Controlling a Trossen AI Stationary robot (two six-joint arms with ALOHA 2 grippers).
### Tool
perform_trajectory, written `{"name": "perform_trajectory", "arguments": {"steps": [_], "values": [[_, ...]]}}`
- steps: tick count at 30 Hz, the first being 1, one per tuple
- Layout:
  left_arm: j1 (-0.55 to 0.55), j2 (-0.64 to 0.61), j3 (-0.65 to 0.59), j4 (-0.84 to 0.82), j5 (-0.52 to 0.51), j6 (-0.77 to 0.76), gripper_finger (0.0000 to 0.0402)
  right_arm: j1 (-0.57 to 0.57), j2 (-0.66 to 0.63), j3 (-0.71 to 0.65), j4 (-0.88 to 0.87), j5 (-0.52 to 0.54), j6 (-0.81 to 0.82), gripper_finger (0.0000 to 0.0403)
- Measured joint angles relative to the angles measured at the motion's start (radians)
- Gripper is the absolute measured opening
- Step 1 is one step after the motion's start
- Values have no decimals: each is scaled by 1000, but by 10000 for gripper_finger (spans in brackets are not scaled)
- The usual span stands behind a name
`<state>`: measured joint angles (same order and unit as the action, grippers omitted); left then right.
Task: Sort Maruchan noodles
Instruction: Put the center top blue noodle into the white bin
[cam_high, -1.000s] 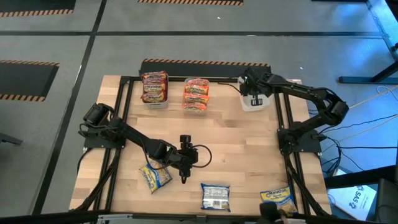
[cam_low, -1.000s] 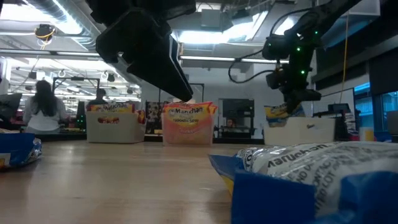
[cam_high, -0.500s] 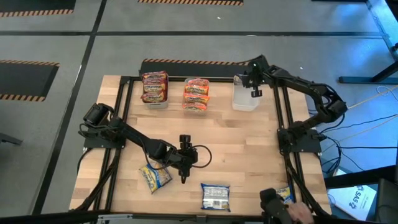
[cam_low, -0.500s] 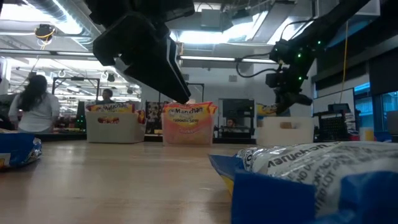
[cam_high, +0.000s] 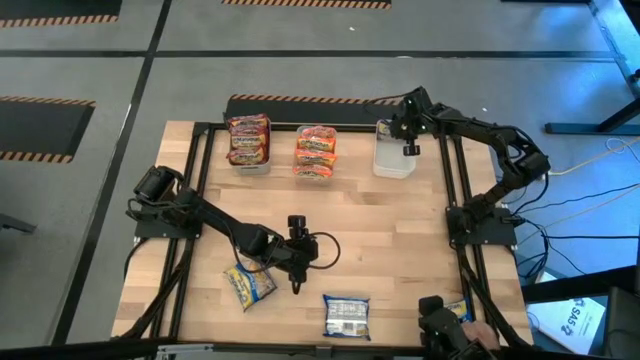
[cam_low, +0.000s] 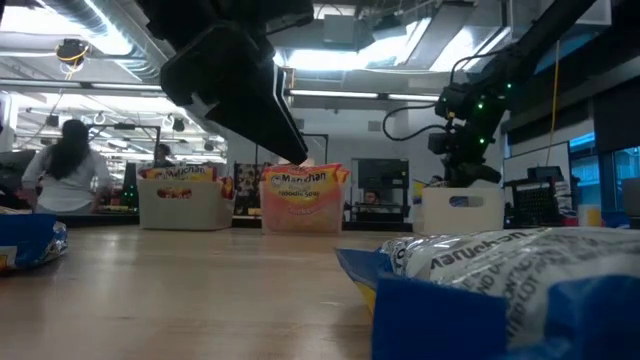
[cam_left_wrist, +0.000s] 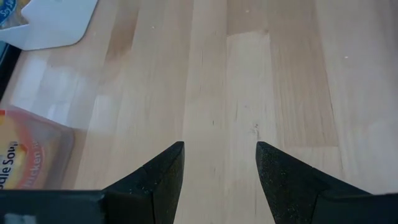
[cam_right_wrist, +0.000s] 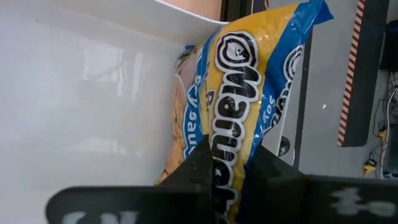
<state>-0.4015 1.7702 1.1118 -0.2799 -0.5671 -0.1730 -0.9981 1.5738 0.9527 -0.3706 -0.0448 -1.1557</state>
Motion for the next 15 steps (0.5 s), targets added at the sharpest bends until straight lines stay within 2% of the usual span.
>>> {"name": "perform_trajectory", "arguments": {"steps": [7,15], "values": [[0,0,0,3,0,-1,194,3,3,0,-4,56,31,57],[0,0,0,3,0,-1,194,3,3,0,10,93,44,154]]}}
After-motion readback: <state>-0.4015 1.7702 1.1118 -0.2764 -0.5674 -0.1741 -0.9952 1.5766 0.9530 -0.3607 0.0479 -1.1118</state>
